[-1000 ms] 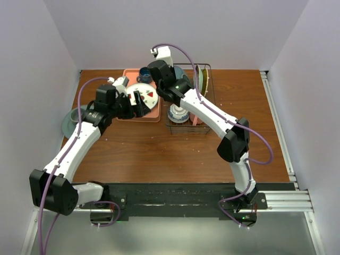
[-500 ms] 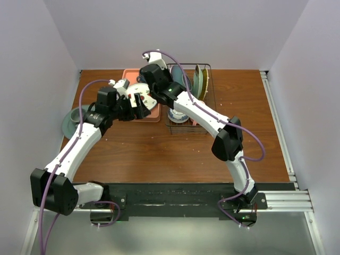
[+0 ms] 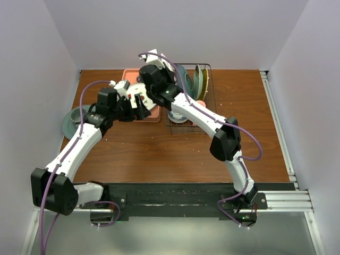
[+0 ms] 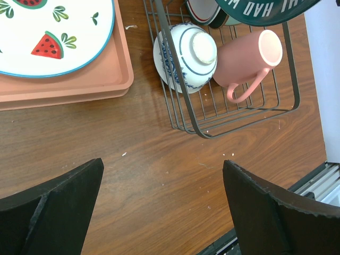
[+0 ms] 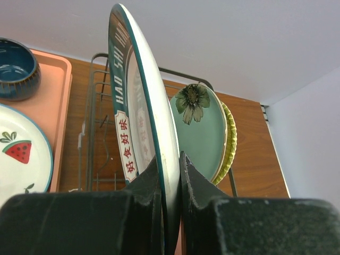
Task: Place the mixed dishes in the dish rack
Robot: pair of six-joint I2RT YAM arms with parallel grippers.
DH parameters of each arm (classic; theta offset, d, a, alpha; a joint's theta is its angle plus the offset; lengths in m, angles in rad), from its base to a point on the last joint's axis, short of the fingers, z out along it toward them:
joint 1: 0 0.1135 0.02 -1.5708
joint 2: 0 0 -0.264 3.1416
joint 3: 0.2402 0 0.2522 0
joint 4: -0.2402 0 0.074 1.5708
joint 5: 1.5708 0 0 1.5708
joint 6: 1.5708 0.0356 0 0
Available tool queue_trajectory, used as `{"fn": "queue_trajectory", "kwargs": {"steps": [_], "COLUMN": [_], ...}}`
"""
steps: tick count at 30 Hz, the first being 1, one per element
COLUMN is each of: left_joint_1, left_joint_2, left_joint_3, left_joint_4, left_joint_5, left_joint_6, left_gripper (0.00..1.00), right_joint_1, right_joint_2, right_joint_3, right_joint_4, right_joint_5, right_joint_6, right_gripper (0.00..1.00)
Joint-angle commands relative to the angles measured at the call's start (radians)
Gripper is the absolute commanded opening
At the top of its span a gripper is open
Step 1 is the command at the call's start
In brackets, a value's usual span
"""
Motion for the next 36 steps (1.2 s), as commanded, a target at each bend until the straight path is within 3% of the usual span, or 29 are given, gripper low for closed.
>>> {"fn": "queue_trajectory", "kwargs": {"steps": [1, 21, 36], "left_joint_1": [0.000, 0.000, 0.000], "left_joint_2": [-0.021, -0.025, -0.025], "left_joint_3": [-0.010, -0.027, -0.022], "left_joint_4": [0.035, 0.045, 0.025], "left_joint_5": [0.016, 0.008, 0.001], "left_joint_6": [0.013, 0.007, 0.016], "left_gripper": [1.00, 1.00, 1.00], "right_joint_1": [-0.027, -0.065, -0.097], "right_joint_2": [-0.023, -0.029, 0.046], "right_joint_3": [0.020, -0.045, 0.047], "right_joint_4": [0.038, 0.067, -0.089], "right_joint_5": [0.115, 0.215, 0.072], "right_joint_6": [-0.064, -0.133, 0.054], "right_gripper": [0.00, 0.00, 0.00]}}
